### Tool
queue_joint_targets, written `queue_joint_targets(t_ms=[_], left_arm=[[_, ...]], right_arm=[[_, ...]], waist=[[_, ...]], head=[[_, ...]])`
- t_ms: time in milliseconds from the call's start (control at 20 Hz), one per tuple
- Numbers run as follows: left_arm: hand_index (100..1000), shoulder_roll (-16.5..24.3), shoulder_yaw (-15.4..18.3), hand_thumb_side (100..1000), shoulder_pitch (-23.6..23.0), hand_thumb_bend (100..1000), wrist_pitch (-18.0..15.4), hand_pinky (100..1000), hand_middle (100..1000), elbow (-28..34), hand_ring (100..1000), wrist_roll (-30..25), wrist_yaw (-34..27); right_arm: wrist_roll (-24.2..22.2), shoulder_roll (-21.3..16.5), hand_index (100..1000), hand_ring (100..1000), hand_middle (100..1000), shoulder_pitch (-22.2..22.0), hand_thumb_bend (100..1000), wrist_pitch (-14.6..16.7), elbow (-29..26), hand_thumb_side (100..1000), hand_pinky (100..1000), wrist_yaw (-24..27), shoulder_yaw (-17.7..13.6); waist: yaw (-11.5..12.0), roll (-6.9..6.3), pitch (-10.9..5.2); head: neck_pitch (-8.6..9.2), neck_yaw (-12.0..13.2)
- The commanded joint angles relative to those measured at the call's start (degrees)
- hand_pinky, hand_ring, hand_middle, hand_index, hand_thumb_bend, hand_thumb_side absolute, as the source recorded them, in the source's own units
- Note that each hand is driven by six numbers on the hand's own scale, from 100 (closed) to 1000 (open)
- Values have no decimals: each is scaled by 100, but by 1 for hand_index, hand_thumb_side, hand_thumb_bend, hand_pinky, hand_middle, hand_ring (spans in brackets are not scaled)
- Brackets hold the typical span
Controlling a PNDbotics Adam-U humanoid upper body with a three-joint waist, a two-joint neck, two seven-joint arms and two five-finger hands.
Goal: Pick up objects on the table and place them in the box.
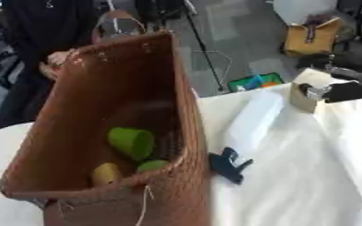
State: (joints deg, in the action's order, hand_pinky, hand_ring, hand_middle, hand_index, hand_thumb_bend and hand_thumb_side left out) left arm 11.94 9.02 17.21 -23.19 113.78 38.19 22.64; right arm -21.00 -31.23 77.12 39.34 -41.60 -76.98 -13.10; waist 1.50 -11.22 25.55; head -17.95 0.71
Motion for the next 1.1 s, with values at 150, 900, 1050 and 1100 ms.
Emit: queue_joint_targets(t_ms=[150,900,1050,1100], left_arm=[[728,56,12,761,69,100,-28,668,828,81,717,-2,-15],[725,27,27,750,87,100,-37,668,828,81,716,17,15],[724,23,26,747,89,100,-35,668,828,81,716,21,22],[724,21,26,747,91,100,-34,668,828,81,716,22,23]], right_arm=[[141,-181,1000,1000,1000,136,193,30,-78,962,876,-193,-107],[-49,-297,1000,993,1000,139,194,-169,-111,967,892,-14,-274],[-213,-304,1000,985,1000,155,222,-168,-130,951,897,73,-269],[-270,-302,1000,985,1000,162,222,-167,-143,951,897,109,-271]], waist=[[35,27,-85],[121,-33,108],[123,-42,149],[120,-43,159]], head=[[134,-49],[415,-220],[444,-234],[449,-235]])
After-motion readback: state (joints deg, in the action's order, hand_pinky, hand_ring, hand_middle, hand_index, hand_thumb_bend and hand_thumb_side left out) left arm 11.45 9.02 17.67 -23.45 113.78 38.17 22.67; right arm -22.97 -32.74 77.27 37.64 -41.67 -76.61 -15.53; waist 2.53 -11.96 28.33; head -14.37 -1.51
